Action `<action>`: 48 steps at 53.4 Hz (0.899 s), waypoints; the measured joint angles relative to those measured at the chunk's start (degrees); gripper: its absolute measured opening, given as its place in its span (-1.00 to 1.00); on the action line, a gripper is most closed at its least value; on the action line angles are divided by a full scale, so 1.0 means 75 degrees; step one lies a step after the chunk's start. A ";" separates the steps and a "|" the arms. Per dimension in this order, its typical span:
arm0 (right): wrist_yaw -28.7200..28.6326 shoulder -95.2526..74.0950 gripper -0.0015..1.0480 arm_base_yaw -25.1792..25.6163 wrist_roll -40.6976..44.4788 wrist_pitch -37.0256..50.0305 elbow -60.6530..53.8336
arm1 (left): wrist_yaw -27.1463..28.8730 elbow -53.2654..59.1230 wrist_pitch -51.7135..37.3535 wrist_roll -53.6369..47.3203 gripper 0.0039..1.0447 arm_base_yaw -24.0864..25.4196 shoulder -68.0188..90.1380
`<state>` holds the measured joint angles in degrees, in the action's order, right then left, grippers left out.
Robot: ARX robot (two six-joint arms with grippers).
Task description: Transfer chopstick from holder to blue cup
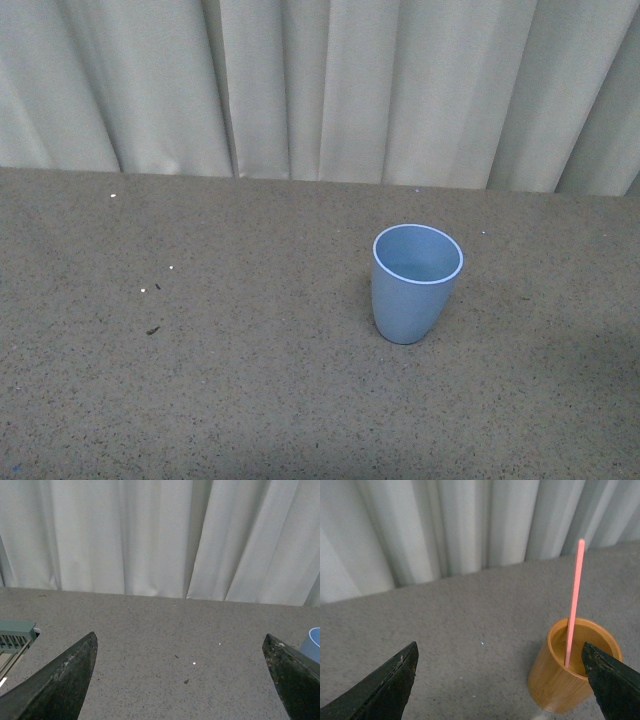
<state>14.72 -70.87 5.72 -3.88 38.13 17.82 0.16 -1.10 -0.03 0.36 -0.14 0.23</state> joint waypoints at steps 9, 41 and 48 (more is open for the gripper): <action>-0.0017 -0.1515 0.82 0.0886 -0.0006 -0.0376 0.1043 | 0.0000 0.0000 0.0000 0.0000 0.88 0.0000 0.0000; -0.0557 -0.3483 0.82 0.2489 -0.1116 0.0245 0.2702 | -0.0003 0.0000 0.0000 -0.0003 0.88 0.0000 0.0000; -0.0778 -0.4019 0.82 0.2535 -0.1081 0.0428 0.2964 | -0.0003 0.0000 0.0000 -0.0006 0.88 0.0000 0.0000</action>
<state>8.88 -101.01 24.73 -11.99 41.34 40.05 0.14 -1.10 -0.03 0.32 -0.14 0.23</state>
